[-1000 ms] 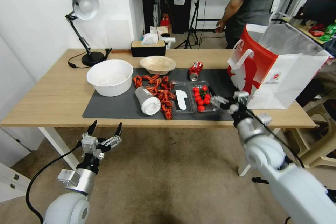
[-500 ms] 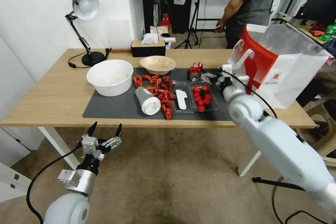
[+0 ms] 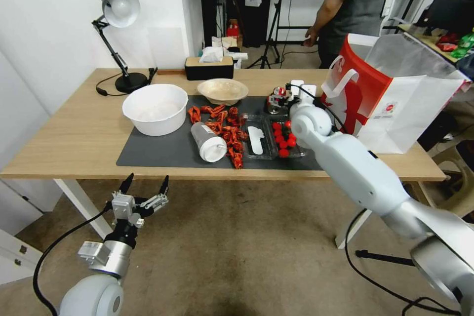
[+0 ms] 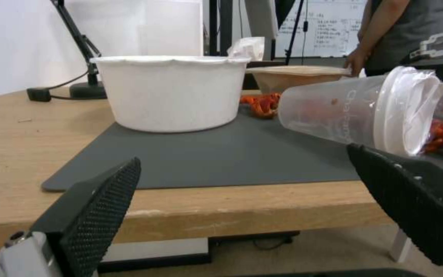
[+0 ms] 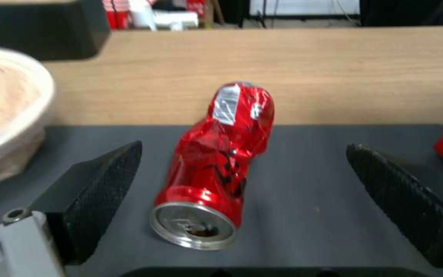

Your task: Pick up the trash from the table and place it into the takeout bag.

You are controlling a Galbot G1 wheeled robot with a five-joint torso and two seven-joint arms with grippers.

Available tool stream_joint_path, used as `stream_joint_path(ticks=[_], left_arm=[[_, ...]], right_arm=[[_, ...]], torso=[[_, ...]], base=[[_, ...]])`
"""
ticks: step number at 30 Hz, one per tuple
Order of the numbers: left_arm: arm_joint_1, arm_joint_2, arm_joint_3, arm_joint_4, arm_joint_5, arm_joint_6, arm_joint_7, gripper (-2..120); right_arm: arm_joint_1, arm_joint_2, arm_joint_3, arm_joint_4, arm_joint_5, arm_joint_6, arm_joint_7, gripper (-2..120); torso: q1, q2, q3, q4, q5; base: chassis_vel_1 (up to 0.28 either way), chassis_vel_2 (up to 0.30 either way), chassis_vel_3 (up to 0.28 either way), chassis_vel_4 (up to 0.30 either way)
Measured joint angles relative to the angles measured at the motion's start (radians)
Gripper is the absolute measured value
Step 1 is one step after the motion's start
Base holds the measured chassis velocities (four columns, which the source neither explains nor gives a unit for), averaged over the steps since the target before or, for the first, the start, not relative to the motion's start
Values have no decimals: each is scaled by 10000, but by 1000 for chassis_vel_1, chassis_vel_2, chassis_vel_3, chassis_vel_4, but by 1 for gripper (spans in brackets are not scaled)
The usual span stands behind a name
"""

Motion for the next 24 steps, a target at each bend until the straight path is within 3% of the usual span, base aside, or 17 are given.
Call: stream_joint_path(ticks=[8, 24], left_arm=[[-6, 55, -2, 46, -60, -19, -2, 100], [-132, 131, 63, 157, -205, -34, -2, 100]], right_arm=[[456, 556, -135, -772, 559, -750, 848, 100], [717, 1013, -19, -1712, 1270, -1136, 999, 100]], torso=[[0, 1, 0, -1, 2], [0, 2, 0, 0, 2]], base=[[0, 0, 0, 0], [0, 0, 0, 0]])
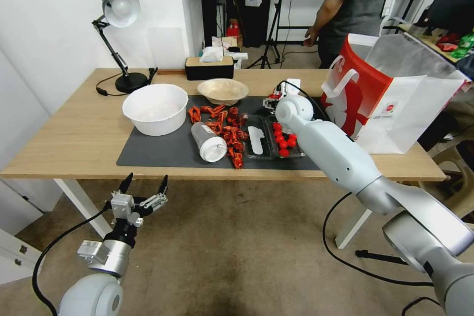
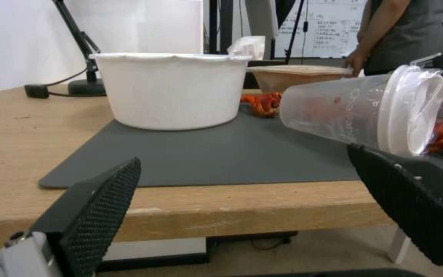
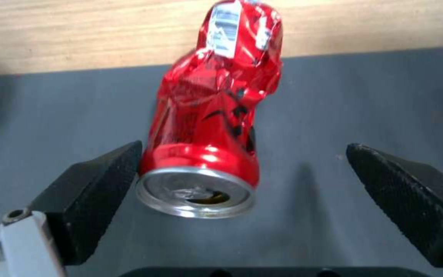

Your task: Pick up the trash from the table and place it into the takeout bag.

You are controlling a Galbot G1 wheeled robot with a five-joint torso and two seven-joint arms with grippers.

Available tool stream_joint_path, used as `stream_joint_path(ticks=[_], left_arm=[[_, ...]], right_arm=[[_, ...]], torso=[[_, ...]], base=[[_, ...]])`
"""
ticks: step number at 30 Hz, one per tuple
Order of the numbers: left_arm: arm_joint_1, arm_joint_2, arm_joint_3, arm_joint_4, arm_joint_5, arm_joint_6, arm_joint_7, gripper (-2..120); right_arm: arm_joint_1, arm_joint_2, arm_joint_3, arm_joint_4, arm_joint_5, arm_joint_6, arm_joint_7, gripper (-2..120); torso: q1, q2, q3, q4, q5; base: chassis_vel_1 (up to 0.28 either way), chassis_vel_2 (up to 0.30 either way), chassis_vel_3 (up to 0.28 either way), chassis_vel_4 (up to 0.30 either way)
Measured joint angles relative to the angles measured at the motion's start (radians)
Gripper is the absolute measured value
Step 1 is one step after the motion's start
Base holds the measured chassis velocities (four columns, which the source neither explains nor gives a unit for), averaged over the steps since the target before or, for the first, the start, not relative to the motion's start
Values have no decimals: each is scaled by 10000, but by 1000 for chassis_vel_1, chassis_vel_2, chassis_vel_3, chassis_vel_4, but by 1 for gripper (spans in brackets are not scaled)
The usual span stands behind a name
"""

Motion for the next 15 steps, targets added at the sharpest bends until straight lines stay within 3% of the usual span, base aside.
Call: stream_joint_path(ticks=[3, 6, 11, 14, 15], left_arm=[[-27, 14, 6, 2, -18, 0, -1, 100], [-29, 73, -2, 12, -56, 0, -2, 100], [-30, 111, -5, 15, -81, 0, -3, 100], [-66, 141, 5, 15, -78, 0, -27, 100], [-66, 141, 5, 15, -78, 0, -27, 100]], right_arm=[[0, 6, 12, -13, 91, -1, -9, 97], [-22, -46, 14, 107, 233, -1, 11, 84], [-45, -112, 14, 237, 330, 0, 52, 73], [-117, -286, -80, 528, 530, -12, 190, 54], [-117, -286, -80, 528, 530, -12, 190, 54]], torso=[[0, 0, 0, 0, 0], [0, 0, -1, 0, 0], [0, 0, 0, 0, 0], [0, 0, -1, -1, 0], [0, 0, -1, -1, 0]], base=[[0, 0, 0, 0], [0, 0, 0, 0], [0, 0, 0, 0], [0, 0, 0, 0], [0, 0, 0, 0]])
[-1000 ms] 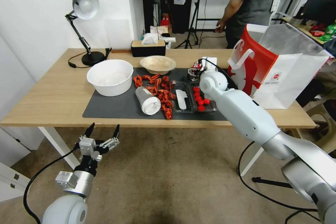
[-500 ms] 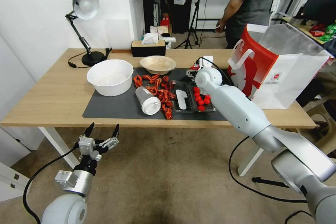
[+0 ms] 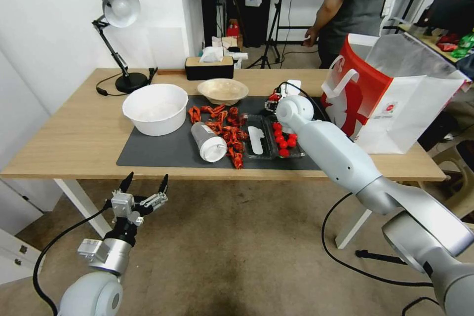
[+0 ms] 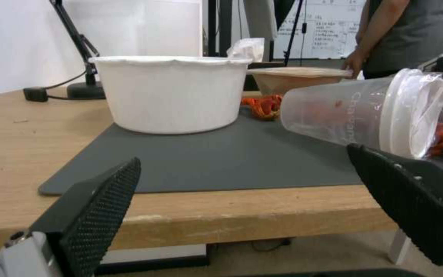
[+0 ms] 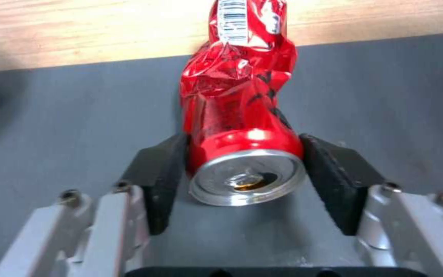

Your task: Pick up the trash from the table and place it into the takeout bag.

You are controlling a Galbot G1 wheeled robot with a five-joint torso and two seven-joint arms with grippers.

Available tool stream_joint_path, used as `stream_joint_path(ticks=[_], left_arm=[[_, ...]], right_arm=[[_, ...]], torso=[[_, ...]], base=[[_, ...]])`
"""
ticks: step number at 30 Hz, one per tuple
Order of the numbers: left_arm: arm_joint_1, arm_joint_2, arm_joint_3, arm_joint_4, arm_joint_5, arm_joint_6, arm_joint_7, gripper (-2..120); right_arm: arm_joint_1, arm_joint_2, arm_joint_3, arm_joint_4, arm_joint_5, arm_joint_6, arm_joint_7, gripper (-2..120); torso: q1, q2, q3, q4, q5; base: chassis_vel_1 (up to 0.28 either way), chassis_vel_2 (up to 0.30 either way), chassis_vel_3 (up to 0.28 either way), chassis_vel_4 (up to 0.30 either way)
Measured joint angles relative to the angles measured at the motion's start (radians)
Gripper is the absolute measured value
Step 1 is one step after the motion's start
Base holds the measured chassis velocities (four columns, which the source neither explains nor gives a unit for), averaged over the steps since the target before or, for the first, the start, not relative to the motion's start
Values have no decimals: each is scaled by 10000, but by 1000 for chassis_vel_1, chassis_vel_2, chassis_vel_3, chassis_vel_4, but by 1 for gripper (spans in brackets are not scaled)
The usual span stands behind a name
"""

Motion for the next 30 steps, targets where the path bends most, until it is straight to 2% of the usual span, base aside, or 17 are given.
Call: stream_joint_path(ticks=[2, 9, 15, 18, 19, 22, 23, 26, 30], left_arm=[[-12, 3, 11, -3, 5, 3, -20, 100], [53, 28, -13, -122, 1, 8, -94, 100], [113, 49, -93, -200, -35, -5, -122, 100], [131, 30, -104, -223, -38, -26, -127, 100], [131, 30, -104, -223, -38, -26, -127, 100], [120, -4, -88, -221, -28, -84, -152, 100], [120, -4, -88, -221, -28, -84, -152, 100], [120, -38, -73, -215, 0, -158, -180, 100], [150, -62, -70, -242, 14, -162, -186, 100]], right_arm=[[-5, -94, -76, 161, 149, -19, 82, 50], [219, -327, -213, 477, 321, -51, 150, 50], [313, -847, -263, 1477, -21, 212, -186, 50], [151, -1461, -176, 2685, -234, 271, -351, 50], [151, -1461, -176, 2685, -234, 271, -351, 50], [-204, -2248, 3, 4233, -1017, 528, -510, 50], [-204, -2248, 3, 4233, -1017, 528, -510, 50], [-684, -3221, 486, 5793, -1597, 905, -498, 50], [-1165, -3786, 1048, 6575, -1853, 974, -343, 50]], torso=[[-1, 0, 0, 0, 0], [0, 0, 1, 1, 0], [0, 0, 1, 2, 0], [0, 0, 0, 0, 0], [0, 0, 0, 0, 0], [0, 0, 0, 1, -1], [0, 0, 0, 1, -1], [-2, 1, -1, 1, 0], [-2, 0, -1, -1, 5]], base=[[0, 0, 0, 0], [0, 0, 0, 0], [0, 0, 0, 0], [0, 0, 0, 0], [0, 0, 0, 0], [0, 0, 0, 0], [0, 0, 0, 0], [0, 0, 0, 0], [0, 0, 0, 0]])
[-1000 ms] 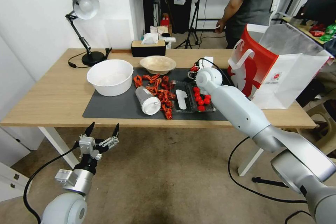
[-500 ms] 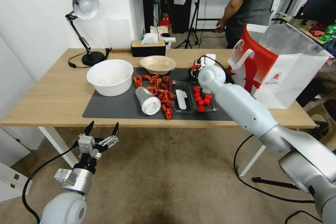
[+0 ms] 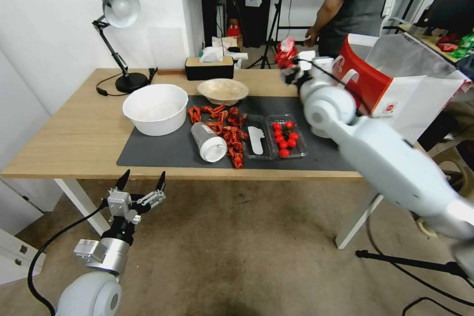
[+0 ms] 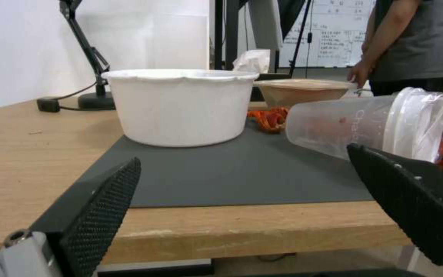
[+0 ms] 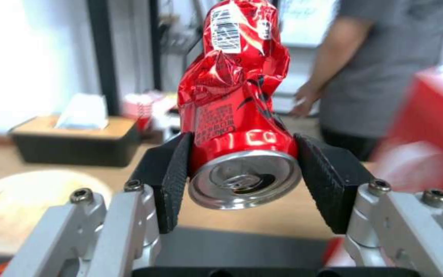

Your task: Pick up the trash from the table and place it into the takeout bag.

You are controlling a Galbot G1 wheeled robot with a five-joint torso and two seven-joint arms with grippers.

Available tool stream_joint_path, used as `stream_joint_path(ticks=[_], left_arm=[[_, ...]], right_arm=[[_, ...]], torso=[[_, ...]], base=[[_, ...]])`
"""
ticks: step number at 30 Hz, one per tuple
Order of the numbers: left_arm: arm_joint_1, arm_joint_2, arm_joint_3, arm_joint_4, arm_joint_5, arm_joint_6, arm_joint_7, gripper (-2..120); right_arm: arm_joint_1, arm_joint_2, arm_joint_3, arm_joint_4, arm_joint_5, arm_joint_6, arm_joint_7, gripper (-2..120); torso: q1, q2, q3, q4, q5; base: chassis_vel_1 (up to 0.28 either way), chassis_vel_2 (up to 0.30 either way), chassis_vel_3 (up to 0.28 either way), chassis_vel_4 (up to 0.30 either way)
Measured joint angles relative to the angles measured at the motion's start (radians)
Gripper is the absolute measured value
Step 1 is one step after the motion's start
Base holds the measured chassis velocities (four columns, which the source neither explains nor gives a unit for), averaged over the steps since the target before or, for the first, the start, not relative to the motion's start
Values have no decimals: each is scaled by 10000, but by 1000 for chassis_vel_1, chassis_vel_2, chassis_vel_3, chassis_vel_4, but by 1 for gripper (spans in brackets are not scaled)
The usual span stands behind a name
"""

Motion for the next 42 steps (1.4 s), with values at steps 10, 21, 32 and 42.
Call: stream_joint_path(ticks=[10, 21, 32, 42], left_arm=[[-44, -40, 184, -47, -57, 93, -116, 100], [-38, -101, 270, -65, -51, 124, -127, 100], [-116, -62, 282, -65, -115, 223, -162, 100], [-119, 3, 274, -128, -191, 275, -164, 100]], right_arm=[[-2316, -1663, 2822, 1631, -712, 263, 190, 50], [-3161, -2202, 4019, 1789, -727, 407, 377, 50], [-3537, -2166, 4426, 1525, -737, 158, 649, 72], [-3686, -2219, 4495, 1533, -785, 193, 578, 100]], torso=[[-1, 0, -1, -1, -4], [0, -1, 0, 4, -5], [2, -2, 2, 3, -5], [2, -2, 2, 2, -4]], base=[[0, 0, 0, 0], [0, 0, 0, 0], [0, 0, 0, 0], [0, 0, 0, 0]])
